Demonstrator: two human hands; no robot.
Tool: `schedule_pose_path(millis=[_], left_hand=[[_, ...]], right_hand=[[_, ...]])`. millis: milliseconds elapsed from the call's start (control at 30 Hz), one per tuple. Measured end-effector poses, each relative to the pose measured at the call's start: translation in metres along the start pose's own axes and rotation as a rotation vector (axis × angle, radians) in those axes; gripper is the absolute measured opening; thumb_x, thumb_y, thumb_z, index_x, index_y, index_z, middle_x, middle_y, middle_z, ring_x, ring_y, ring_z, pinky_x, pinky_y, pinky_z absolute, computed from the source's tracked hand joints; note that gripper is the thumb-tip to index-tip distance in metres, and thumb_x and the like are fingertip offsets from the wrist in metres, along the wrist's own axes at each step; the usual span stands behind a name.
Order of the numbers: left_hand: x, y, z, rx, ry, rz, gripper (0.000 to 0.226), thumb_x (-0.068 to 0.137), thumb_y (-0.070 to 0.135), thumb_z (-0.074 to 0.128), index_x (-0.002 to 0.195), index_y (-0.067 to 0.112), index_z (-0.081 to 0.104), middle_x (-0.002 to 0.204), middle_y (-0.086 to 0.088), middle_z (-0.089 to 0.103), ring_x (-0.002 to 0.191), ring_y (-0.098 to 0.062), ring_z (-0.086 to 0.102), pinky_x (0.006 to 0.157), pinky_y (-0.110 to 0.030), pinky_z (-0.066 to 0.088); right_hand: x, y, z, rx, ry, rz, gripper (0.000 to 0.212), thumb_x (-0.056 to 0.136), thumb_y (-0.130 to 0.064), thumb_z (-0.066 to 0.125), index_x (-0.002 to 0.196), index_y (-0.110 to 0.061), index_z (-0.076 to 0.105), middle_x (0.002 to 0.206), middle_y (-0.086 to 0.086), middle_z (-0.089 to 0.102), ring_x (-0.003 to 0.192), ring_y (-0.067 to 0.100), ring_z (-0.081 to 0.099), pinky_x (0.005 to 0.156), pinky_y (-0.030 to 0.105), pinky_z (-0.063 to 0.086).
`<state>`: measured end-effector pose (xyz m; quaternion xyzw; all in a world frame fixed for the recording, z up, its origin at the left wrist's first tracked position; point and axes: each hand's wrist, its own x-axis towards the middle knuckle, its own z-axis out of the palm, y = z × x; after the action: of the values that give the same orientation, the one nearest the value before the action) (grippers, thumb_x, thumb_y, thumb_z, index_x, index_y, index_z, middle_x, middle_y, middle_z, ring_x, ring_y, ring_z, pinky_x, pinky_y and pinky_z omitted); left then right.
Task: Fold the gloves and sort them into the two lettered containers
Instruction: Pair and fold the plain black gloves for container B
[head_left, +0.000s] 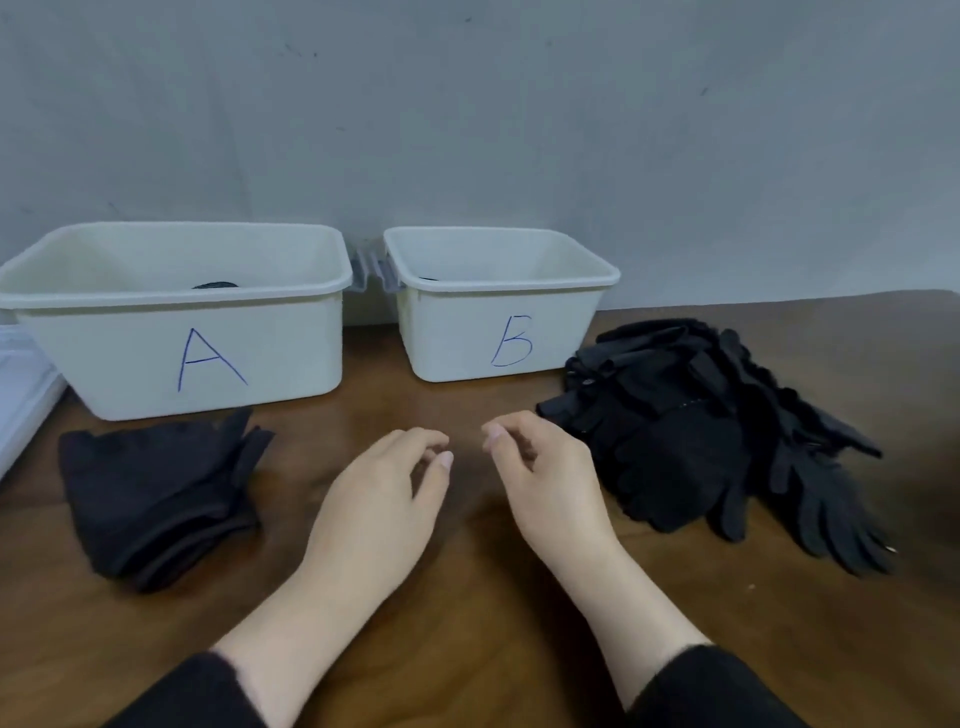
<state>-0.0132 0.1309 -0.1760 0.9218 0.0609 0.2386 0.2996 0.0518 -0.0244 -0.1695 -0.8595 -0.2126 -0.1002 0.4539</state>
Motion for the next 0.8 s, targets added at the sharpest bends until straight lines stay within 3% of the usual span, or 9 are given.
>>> schedule_pose_path(millis=[100, 333, 400, 533, 667, 800], left_hand=[[0.007, 0.014, 0.03, -0.02, -0.113, 0.033, 0.027, 0.1, 0.042, 0.047, 0.123, 0.034, 0.06, 0.11, 0.022, 0.059, 0.101, 0.0, 0.055, 0.088, -0.021, 0.047], [0.021, 0.038, 0.061, -0.069, -0.167, 0.098, 0.031, 0.101, 0.041, 0.045, 0.127, 0.032, 0.059, 0.112, 0.021, 0.057, 0.103, 0.001, 0.054, 0.089, -0.025, 0.048], [0.024, 0.04, 0.063, -0.085, -0.181, 0.112, 0.031, 0.101, 0.041, 0.044, 0.127, 0.032, 0.059, 0.114, 0.022, 0.057, 0.106, 0.002, 0.055, 0.091, -0.028, 0.048], [0.023, 0.044, 0.061, -0.087, -0.196, 0.157, 0.033, 0.102, 0.042, 0.043, 0.129, 0.033, 0.058, 0.115, 0.023, 0.056, 0.107, 0.002, 0.053, 0.091, -0.025, 0.047], [0.022, 0.042, 0.056, -0.072, -0.195, 0.187, 0.032, 0.102, 0.043, 0.042, 0.129, 0.034, 0.058, 0.117, 0.025, 0.055, 0.106, 0.002, 0.052, 0.09, -0.02, 0.045], [0.023, 0.04, 0.055, -0.076, -0.189, 0.184, 0.032, 0.102, 0.042, 0.043, 0.128, 0.033, 0.059, 0.117, 0.025, 0.055, 0.102, 0.002, 0.052, 0.087, -0.016, 0.043]], right_hand=[[-0.002, 0.018, -0.026, -0.063, 0.058, 0.013, 0.015, 0.102, -0.032, 0.057, 0.105, -0.027, 0.07, 0.089, -0.016, 0.068, 0.089, 0.0, 0.062, 0.08, 0.021, 0.053], [0.021, 0.049, -0.096, -0.433, 0.28, -0.192, 0.016, 0.096, -0.023, 0.065, 0.111, -0.018, 0.07, 0.11, -0.008, 0.064, 0.105, 0.015, 0.057, 0.09, 0.043, 0.05], [0.033, 0.057, -0.123, -0.538, 0.309, -0.131, 0.023, 0.096, -0.026, 0.064, 0.117, -0.018, 0.068, 0.119, -0.003, 0.062, 0.113, 0.023, 0.054, 0.095, 0.046, 0.046], [0.056, 0.075, -0.159, -0.83, 0.209, 0.133, 0.044, 0.097, -0.038, 0.063, 0.138, -0.021, 0.057, 0.138, 0.003, 0.052, 0.128, 0.031, 0.044, 0.103, 0.051, 0.034], [0.063, 0.088, -0.171, -0.824, 0.132, 0.197, 0.04, 0.098, -0.037, 0.062, 0.131, -0.015, 0.064, 0.135, 0.006, 0.057, 0.122, 0.032, 0.051, 0.099, 0.049, 0.044], [0.061, 0.087, -0.173, -0.644, 0.143, 0.166, 0.039, 0.099, -0.037, 0.061, 0.129, -0.012, 0.064, 0.129, 0.005, 0.059, 0.111, 0.027, 0.058, 0.087, 0.034, 0.047]])
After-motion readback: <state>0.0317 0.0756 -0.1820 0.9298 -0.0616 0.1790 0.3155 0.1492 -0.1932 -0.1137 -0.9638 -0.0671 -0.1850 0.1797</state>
